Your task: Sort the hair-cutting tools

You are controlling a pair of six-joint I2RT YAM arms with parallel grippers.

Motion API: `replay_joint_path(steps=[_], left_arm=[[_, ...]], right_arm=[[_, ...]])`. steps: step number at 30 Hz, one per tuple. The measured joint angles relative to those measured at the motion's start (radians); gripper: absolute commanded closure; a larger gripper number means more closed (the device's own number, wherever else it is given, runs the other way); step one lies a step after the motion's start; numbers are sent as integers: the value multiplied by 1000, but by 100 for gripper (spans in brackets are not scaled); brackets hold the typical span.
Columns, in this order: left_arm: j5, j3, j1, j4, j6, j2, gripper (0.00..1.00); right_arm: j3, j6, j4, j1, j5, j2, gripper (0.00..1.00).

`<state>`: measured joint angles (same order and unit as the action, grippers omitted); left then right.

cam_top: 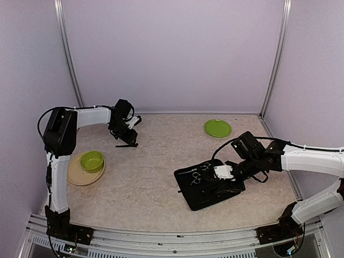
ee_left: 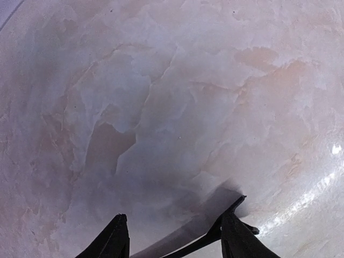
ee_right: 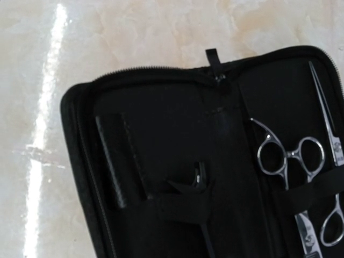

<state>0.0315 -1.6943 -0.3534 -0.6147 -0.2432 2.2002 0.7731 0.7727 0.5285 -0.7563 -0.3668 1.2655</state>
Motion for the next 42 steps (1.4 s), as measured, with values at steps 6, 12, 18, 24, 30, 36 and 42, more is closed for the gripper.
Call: replay_joint_path(steps=[6,12,18,24,30,36,42], left_arm=[[-30,-27,12,-23,-74,35,48],[-50,-26,6,-48,-75,44,50],[-84,-25,-77,-65,-50,44,52],[-63,-5,-215,-52,-6,34,47],[-7,8,-177,-36,126,-9,43],[68,-11,-67,-52,236,-82,43],[90,-14,-5,-87,301,-85,44]], right_arm=[[0,0,0,0,0,0,57],[0,0,0,0,0,0,57],[0,0,-4,0,0,19,58],[0,1,-6,0,0,32,58],[0,1,-11,0,0,32,58],[-9,0,-20,0,2,32,59],[-15,0,-25,0,3,32,59]])
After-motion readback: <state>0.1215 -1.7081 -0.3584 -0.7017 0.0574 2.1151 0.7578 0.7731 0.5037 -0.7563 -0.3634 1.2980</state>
